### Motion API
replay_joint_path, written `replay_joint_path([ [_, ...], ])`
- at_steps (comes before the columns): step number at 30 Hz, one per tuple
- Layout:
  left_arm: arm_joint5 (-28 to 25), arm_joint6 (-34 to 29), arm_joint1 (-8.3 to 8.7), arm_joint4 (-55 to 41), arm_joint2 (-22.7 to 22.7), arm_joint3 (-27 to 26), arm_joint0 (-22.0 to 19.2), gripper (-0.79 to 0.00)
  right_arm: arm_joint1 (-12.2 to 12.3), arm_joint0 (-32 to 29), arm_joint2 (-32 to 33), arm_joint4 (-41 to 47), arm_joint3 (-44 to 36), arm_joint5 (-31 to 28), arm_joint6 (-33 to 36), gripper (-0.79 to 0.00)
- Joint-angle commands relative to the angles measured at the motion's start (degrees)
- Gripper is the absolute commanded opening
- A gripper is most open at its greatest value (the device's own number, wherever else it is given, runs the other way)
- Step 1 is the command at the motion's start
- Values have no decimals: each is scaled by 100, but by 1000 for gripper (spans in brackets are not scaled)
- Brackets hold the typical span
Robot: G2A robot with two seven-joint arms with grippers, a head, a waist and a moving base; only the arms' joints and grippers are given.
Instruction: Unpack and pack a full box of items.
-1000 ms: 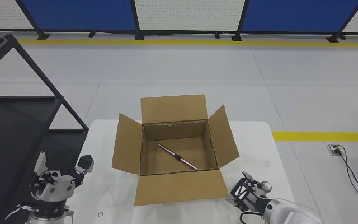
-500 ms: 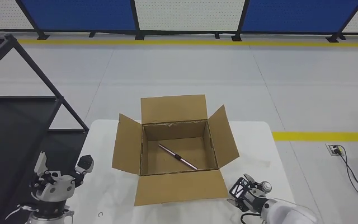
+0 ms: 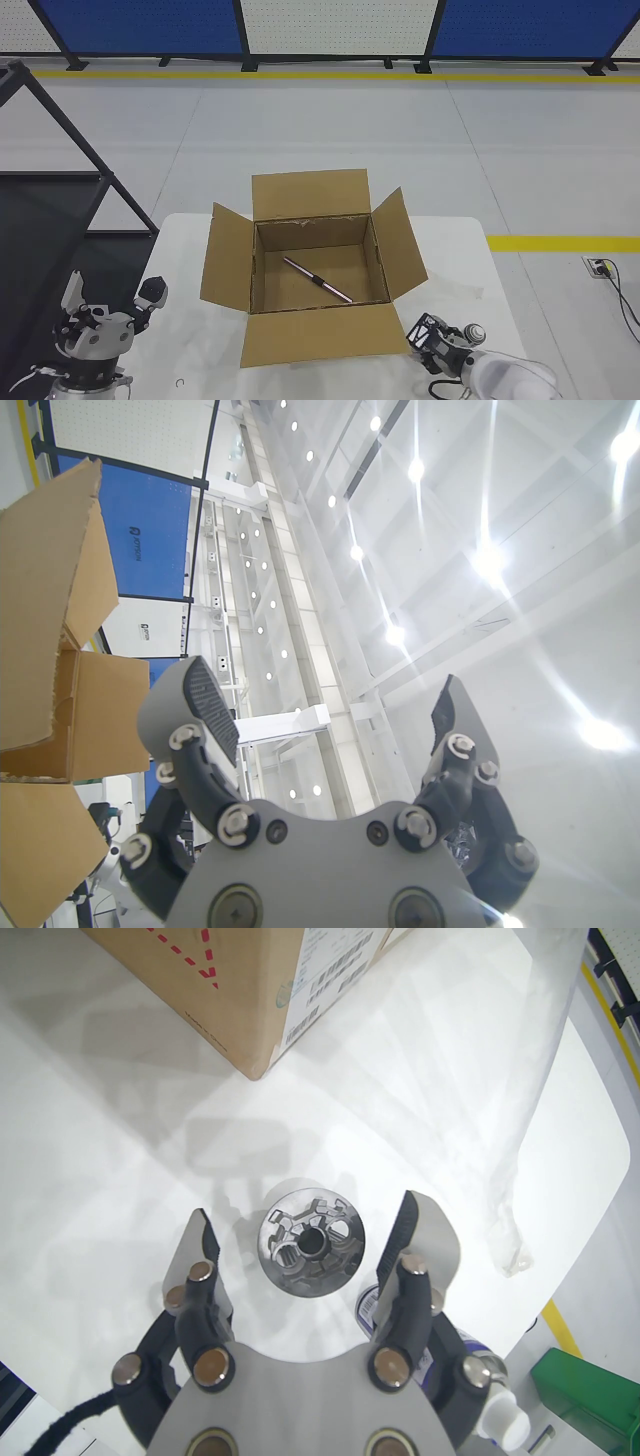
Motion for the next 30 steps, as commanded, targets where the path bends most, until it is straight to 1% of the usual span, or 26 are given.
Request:
replay_joint_path([
  [1, 0, 0, 0, 0, 0, 0, 0, 0, 2, 15, -3, 5, 18, -4, 0, -489],
  [3, 0, 0, 0, 0, 0, 0, 0, 0, 5, 20, -3, 0, 23, 3, 2, -646],
  [4, 0, 0, 0, 0, 0, 0, 0, 0, 6, 12, 4, -1, 14, 23, -13, -763],
  [5, 0, 0, 0, 0, 0, 0, 0, 0, 8, 3, 15, -2, 0, 43, -27, -785],
  [11, 0, 0, 0, 0, 0, 0, 0, 0, 47, -291, 288, -26, -359, 139, -381, -785],
  [15, 0, 0, 0, 0, 0, 0, 0, 0, 96, -753, 692, 24, -825, 114, -940, -785],
  [21, 0, 0, 0, 0, 0, 0, 0, 0, 136, -1400, 1315, 56, -1471, 339, -1560, -785],
  [24, 0, 0, 0, 0, 0, 0, 0, 0, 145, -1648, 1557, 190, -1795, 312, -2068, -785],
  [27, 0, 0, 0, 0, 0, 0, 0, 0, 143, -1831, 1694, 331, -2065, 295, -2527, -785],
  [30, 0, 0, 0, 0, 0, 0, 0, 0, 134, -1908, 1630, 314, -2401, 364, -2704, -785],
])
